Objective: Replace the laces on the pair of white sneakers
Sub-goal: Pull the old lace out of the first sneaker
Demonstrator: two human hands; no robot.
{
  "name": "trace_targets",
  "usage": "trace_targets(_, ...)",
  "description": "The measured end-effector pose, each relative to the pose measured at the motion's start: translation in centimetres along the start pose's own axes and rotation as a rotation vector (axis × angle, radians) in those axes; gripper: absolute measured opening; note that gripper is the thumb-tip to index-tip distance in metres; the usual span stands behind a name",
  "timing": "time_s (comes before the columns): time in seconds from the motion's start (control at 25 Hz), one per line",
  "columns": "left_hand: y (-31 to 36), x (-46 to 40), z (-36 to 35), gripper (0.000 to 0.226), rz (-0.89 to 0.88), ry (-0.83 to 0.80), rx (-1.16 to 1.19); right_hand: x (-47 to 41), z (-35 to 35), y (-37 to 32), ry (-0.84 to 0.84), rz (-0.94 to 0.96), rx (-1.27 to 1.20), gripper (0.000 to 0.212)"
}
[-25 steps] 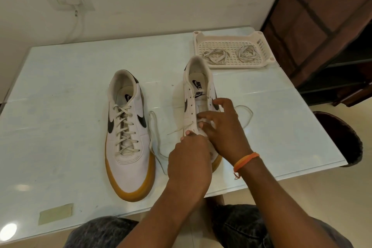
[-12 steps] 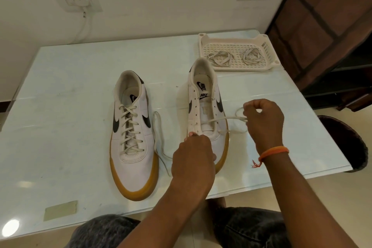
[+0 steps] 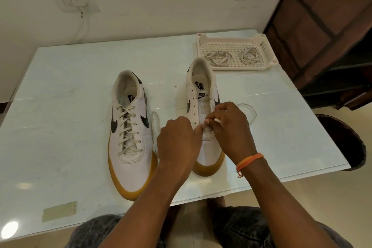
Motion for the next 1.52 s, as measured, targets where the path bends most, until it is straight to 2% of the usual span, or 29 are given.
trace_targets(0.16,-0.3,-0.2,-0.3,0.042,-0.02,0.02,0.067,-0.3,1.3,0.4,0.037,0.016,-0.175,0.013)
trace_targets(0.28,-0.4,-0.4,-0.3,0.042,-0.035,0.017,0.095,-0.8,2.5,2.5,0.044,-0.315,-0.611,0.011)
trace_targets(0.32,-0.4,-0.4,-0.3,0.042,-0.04,0.016,0.096,-0.9,2.8,3.8,0.077,-0.406,-0.677,0.012)
trace_targets(0.36,-0.4,-0.3,-0.3,0.042,-0.044,0.019,0.087,-1.0,3.2,5.0,0.121,-0.453,-0.648,0.013)
trace_targets(0.44,-0.2,-0.1,0.0,0.04,-0.049,0.038,0.048,-1.2,3.7,7.3,0.152,-0.471,-0.441,0.014)
trace_targets(0.52,0.1,0.1,0.4,0.032,-0.111,0.109,0.036,-1.2,3.4,8.2,0.055,-0.483,-0.205,0.016)
trace_targets(0.6,0.6,0.0,0.2,0.027,-0.293,0.178,-0.052,-0.8,2.6,7.6,-0.081,-0.508,0.077,0.033)
trace_targets(0.64,0.8,-0.1,-0.2,0.024,-0.391,0.209,-0.104,-0.4,2.7,6.9,-0.074,-0.517,0.199,0.039)
trace_targets(0.72,1.0,-0.1,-1.1,0.02,-0.521,0.221,-0.158,0.0,3.6,5.4,0.077,-0.476,0.319,0.039)
trace_targets(0.8,1.0,0.0,-1.8,0.02,-0.565,0.188,-0.18,-0.3,3.9,4.4,0.168,-0.394,0.238,0.032)
trace_targets(0.88,1.0,-0.2,-2.2,0.02,-0.569,0.175,-0.202,-0.5,2.9,3.3,0.115,-0.291,-0.014,0.032)
trace_targets(0.96,0.9,-0.6,-2.5,0.024,-0.542,0.179,-0.222,-0.2,1.7,1.8,0.041,-0.25,-0.132,0.039)
trace_targets(1.08,1.2,-0.6,-2.5,0.02,-0.51,0.147,-0.182,0.3,0.3,0.9,0.002,-0.264,-0.122,0.04)
trace_targets(1.16,1.2,-0.7,-2.2,0.022,-0.482,0.055,-0.114,0.3,0.0,1.2,0.004,-0.265,-0.048,0.036)
trace_targets(1.24,0.7,-1.3,-1.4,0.019,-0.435,-0.028,0.068,0.1,0.1,1.3,0.018,-0.237,0.005,0.031)
trace_targets(1.4,-0.6,-2.4,0.1,0.017,-0.16,-0.237,0.517,-0.5,0.0,2.0,-0.002,-0.199,-0.105,0.039)
trace_targets(1.44,-0.6,-2.4,0.1,0.018,-0.135,-0.238,0.55,-0.7,-0.1,2.2,-0.018,-0.194,-0.14,0.038)
trace_targets(1.52,-0.3,-2.0,0.1,0.02,-0.212,-0.118,0.374,-0.9,0.0,2.5,-0.048,-0.192,-0.189,0.034)
Point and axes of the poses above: each hand's wrist, its own x-axis away from the middle knuckle, its own z-axis out of the back of the hand, y = z × x, the point moved 3 cm from there along -x, towards the middle knuckle, and after that the axes turned 12 degrees about x, right-handed, at the moved point
